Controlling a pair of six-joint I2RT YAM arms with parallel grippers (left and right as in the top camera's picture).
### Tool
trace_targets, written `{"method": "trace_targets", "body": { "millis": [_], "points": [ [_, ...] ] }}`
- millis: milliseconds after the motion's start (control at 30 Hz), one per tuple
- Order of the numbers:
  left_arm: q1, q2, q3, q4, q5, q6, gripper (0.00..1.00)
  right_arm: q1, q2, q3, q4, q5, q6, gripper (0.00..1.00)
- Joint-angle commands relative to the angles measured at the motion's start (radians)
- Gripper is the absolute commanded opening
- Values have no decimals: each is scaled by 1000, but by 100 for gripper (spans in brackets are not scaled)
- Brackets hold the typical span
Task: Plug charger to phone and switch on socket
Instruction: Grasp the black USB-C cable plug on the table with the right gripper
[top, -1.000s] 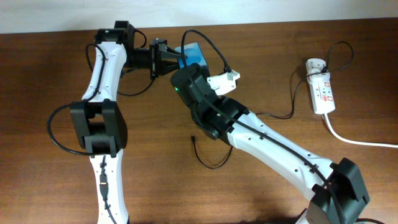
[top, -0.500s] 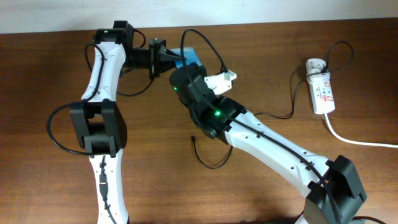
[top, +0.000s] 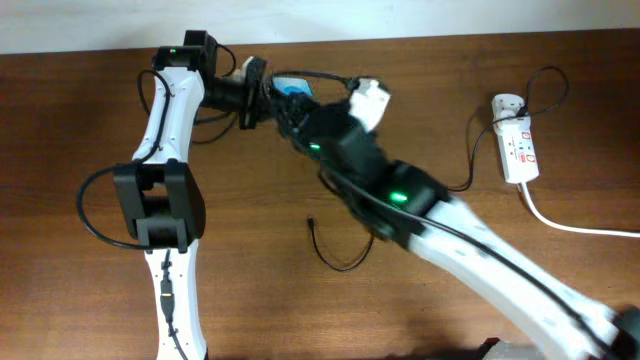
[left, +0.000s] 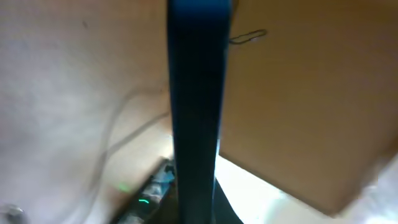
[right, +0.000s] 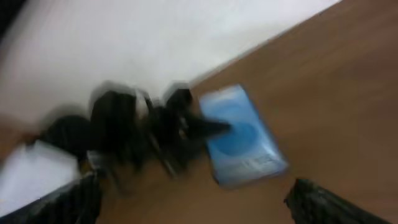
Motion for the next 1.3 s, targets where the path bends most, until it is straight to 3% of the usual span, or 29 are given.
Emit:
{"method": "trace_targets", "body": {
  "millis": [0, 133, 200, 267, 333, 433, 467, 500, 600, 733, 800, 867, 900, 933, 1267],
  "points": [
    [35, 3, 22, -19, -60, 335, 0, -20, -88, 5, -275, -177, -411, 99],
    [78, -40, 23, -59, -72, 550, 0, -19, -18, 5, -487, -418, -550, 99],
    [87, -90, 23, -58, -207, 554, 0, -19, 80, 5, -490, -549, -587, 100],
    [87, -122, 23, -58, -331, 554, 0, -19, 173, 5, -466, -594, -587, 90],
    [88, -132, 23, -70, -459, 514, 0, -19, 256, 5, -422, -620, -570, 78],
    [110, -132, 22, -71, -602, 370, 0, -21, 362, 5, -368, -617, -526, 73],
    [121, -132, 22, -69, -615, 354, 0, -25, 377, 5, -364, -616, -514, 70],
    [137, -132, 22, -69, -616, 338, 0, -32, 401, 5, -357, -614, -510, 61],
    [165, -132, 22, -73, -616, 320, 0, -51, 446, 5, -353, -613, -504, 46],
    [187, -132, 22, -97, -615, 320, 0, -57, 515, 3, -358, -643, -504, 44],
    [187, -132, 22, -103, -615, 320, 0, -60, 547, 3, -365, -665, -504, 29],
    [187, -132, 22, -103, -616, 321, 0, -70, 550, 3, -357, -688, -505, 32],
    [187, -132, 22, -104, -616, 321, 0, -76, 550, 3, -359, -687, -505, 41],
    [187, -132, 22, -104, -616, 321, 0, -84, 551, 1, -362, -688, -504, 44],
    [187, -132, 22, -100, -616, 320, 0, -122, 573, -74, -259, -774, -504, 38]
  ]
}}
